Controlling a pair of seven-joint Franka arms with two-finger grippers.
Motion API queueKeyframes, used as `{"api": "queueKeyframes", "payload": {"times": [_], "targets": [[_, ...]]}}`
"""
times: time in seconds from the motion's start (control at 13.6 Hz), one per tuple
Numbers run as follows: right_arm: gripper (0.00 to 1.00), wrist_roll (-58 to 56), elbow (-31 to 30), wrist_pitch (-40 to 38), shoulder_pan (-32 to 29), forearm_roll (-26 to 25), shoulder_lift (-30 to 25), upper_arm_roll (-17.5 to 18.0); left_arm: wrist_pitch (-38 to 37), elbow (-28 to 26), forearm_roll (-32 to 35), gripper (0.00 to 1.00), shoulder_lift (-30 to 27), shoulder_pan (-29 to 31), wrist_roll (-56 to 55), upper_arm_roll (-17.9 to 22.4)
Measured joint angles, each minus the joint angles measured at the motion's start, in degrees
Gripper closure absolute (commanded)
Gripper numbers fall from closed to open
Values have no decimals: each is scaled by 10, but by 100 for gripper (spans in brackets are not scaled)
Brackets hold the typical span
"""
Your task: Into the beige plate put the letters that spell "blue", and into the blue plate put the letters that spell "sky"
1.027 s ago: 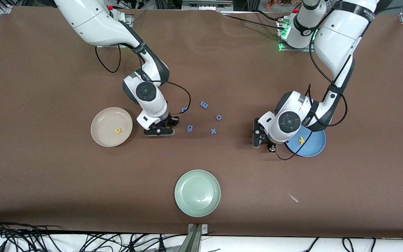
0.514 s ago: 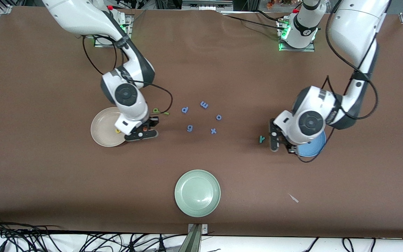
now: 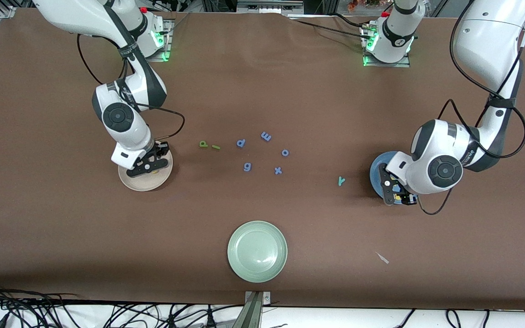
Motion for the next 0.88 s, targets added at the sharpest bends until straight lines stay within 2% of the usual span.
{"api": "queueKeyframes", "payload": {"times": [0.29,0.44,0.73,0.88], "targets": [[29,48,-4,1,1,3,-6,4,-48,4,0,0,-28,-10,-261,-78],[29,115,-5,1,1,4,-6,26,-51,2,0,0,-29,-16,-407,-106],[29,274,-6,3,10,4,2,89,-39,-5,-1,0,-22,-20,-615,-124],[29,320,-6,9,15,4,8,106,4,-18,-1,0,-15,-21,-689,-127]]}}
